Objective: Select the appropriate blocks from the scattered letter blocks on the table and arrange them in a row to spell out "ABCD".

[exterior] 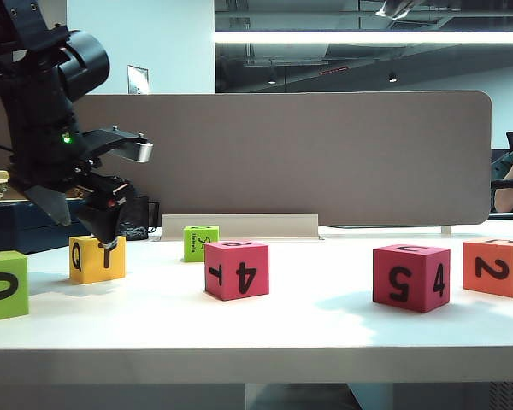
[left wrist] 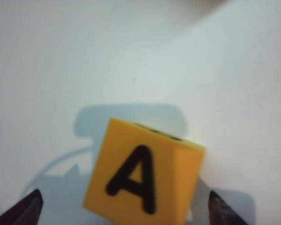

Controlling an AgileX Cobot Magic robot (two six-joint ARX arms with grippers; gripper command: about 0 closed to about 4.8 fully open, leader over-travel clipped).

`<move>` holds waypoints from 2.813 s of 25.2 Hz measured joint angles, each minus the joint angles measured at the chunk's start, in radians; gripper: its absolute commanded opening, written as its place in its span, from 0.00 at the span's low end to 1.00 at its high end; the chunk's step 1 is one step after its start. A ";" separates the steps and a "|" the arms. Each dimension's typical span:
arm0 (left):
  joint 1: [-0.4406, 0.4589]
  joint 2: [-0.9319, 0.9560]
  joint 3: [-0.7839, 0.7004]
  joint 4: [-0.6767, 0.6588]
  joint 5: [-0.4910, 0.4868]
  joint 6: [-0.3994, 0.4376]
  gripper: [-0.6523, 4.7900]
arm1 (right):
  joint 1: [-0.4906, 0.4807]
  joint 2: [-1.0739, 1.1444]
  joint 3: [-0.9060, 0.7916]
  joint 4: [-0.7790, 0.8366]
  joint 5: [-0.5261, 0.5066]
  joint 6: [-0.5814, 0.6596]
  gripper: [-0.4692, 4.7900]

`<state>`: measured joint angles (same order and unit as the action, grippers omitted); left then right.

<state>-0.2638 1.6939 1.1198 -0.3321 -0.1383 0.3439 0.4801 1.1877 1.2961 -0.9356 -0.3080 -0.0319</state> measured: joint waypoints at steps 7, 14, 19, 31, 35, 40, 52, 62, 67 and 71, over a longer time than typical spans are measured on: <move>0.040 0.005 0.000 -0.003 0.092 -0.001 0.98 | 0.000 0.000 0.000 -0.016 -0.002 0.000 0.09; 0.040 0.036 0.000 -0.008 0.111 0.000 0.97 | 0.000 0.000 0.000 -0.021 -0.003 0.000 0.09; 0.040 0.087 0.000 0.015 0.112 0.013 0.78 | 0.000 0.000 0.000 -0.023 -0.003 0.000 0.09; 0.040 0.092 0.000 0.043 0.112 -0.054 0.61 | 0.000 0.000 0.000 -0.023 -0.002 0.004 0.09; 0.040 0.092 0.000 0.045 0.151 -0.146 0.61 | 0.000 0.000 0.000 -0.022 -0.002 0.004 0.09; 0.035 0.091 0.002 0.051 0.191 -0.297 0.61 | 0.000 0.000 0.000 -0.022 -0.002 0.004 0.09; -0.084 0.084 0.010 -0.018 0.148 -0.590 0.50 | 0.000 0.000 0.000 -0.022 -0.002 0.004 0.09; -0.213 0.081 0.011 -0.058 0.025 -0.756 0.50 | 0.000 0.000 0.000 -0.022 -0.002 0.004 0.09; -0.247 0.081 0.010 -0.058 -0.008 -0.880 0.50 | 0.000 0.000 0.000 -0.022 -0.002 0.004 0.09; -0.249 0.081 0.010 -0.058 -0.010 -0.896 0.61 | 0.000 0.000 0.000 -0.023 -0.002 0.004 0.09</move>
<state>-0.5133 1.7752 1.1301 -0.3901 -0.1482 -0.5518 0.4805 1.1877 1.2961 -0.9585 -0.3099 -0.0280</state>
